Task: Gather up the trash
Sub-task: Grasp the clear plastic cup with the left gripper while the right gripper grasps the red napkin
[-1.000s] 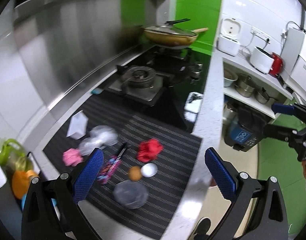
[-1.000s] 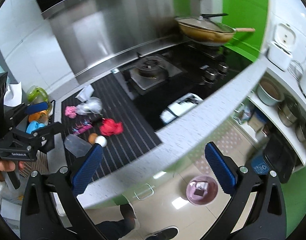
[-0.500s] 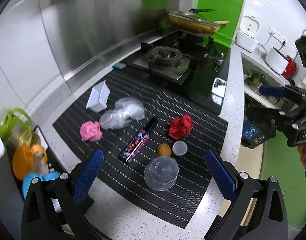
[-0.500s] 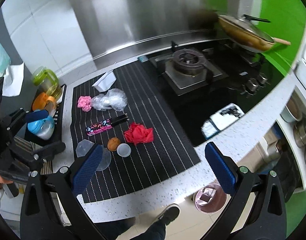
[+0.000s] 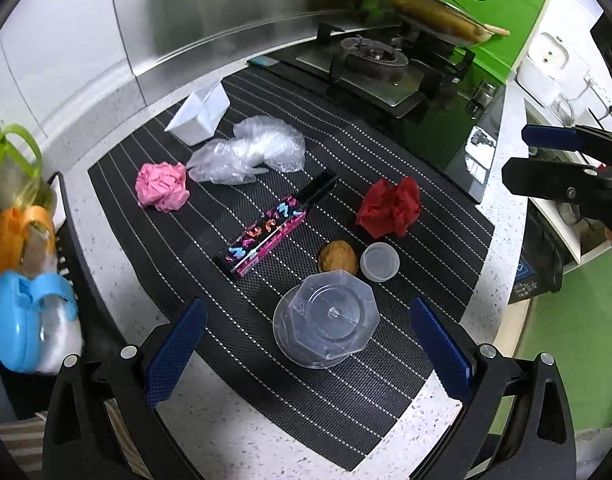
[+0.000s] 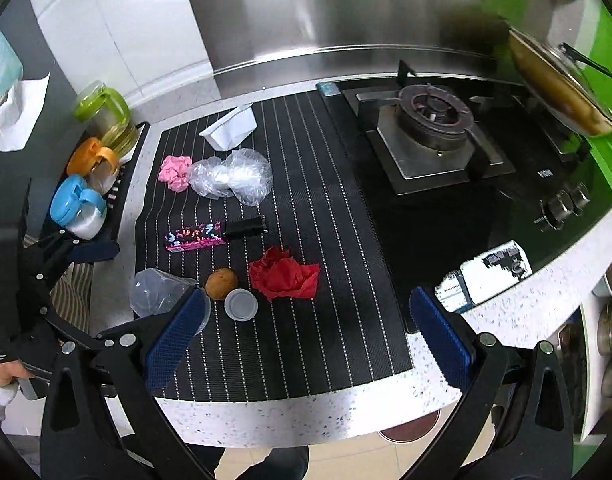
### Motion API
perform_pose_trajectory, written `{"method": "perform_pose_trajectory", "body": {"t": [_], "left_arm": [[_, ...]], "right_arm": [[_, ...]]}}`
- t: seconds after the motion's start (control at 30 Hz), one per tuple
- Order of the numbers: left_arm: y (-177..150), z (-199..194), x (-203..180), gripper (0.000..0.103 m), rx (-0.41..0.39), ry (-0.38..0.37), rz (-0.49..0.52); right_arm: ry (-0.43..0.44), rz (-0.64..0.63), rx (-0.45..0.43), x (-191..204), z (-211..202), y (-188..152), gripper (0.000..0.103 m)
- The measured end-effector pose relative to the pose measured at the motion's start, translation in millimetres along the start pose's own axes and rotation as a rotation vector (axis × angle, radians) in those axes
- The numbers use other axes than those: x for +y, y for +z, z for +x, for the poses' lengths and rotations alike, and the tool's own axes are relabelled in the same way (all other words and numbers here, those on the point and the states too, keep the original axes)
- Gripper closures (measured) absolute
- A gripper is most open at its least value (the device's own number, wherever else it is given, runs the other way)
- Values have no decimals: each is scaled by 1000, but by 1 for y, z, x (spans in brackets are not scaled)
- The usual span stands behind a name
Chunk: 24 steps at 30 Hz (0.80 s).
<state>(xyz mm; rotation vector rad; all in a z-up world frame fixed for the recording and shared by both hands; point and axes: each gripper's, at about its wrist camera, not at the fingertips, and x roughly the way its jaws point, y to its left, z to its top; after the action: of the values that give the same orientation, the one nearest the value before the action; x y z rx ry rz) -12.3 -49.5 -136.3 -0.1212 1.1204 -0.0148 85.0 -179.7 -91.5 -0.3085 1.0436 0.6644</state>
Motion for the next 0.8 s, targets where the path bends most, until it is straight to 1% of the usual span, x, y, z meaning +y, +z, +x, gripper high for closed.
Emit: {"method": "perform_pose_trajectory", "body": {"t": [0.03,0.07,0.1,0.13,0.2,0.37,0.6,0.8], "left_arm": [[0,2,0,16,6,-4,-5],[0,5,1,26,19,-7,-13],[0,7,1,34,26,-10,-18],[0,9,2,37,31,-18,-25],[0,12,3,53,37,-30,-37],[1,8,3,53,33,-35,-43],[9,-17,7,53,-17,-24,-52],[17,-31,17,53,-54,-3,-80]], "right_arm": [[4,-8,6,-1,3,1,3],[6,-11,10,0,5,2,3],[10,-16,15,0,7,3,3],[13,-19,19,1,9,3,3],[22,-26,26,2,13,3,3],[30,-35,45,4,22,4,3],[34,-48,77,9,40,8,3],[29,-64,131,12,64,12,3]]}}
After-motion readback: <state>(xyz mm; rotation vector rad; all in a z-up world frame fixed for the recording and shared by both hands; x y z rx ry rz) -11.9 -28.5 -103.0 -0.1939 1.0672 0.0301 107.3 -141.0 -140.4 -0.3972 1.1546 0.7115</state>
